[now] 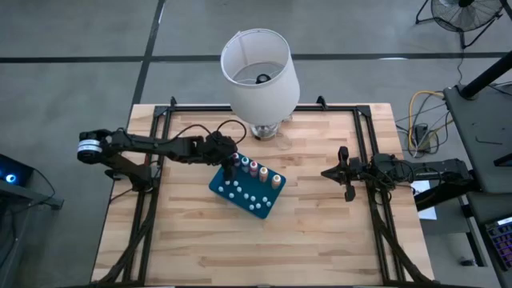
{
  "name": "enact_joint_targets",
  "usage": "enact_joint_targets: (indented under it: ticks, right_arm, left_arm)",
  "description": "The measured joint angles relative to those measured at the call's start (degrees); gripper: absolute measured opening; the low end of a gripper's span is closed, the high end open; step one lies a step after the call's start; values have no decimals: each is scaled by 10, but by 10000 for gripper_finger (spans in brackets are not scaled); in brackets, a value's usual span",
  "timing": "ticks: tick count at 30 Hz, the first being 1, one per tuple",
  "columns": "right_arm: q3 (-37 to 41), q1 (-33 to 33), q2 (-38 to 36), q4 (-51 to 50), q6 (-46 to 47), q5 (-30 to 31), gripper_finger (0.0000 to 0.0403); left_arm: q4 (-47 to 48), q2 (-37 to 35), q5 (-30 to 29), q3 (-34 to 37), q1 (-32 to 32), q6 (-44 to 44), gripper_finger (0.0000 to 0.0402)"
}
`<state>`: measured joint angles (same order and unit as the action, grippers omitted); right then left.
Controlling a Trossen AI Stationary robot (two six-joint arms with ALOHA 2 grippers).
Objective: Pick & Place food coloring
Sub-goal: Put the large red food coloring bottle into the blue container, then return to Home Position
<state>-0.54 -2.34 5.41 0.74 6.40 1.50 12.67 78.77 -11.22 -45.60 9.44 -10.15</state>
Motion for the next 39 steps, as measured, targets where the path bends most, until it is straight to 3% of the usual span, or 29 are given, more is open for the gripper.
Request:
enact_joint_targets:
  ticks: [21, 32, 39]
  right_arm:
    - [0, 0, 0, 0, 0, 0, 9]
    - [0, 0, 0, 0, 0, 0, 8]
    - [0, 0, 0, 0, 0, 0, 8]
  left_arm:
    - [-22, 29, 17, -3, 3, -2, 107]
    - [7, 30, 18, -18, 3, -2, 187]
    - [49, 30, 19, -54, 4, 3, 199]
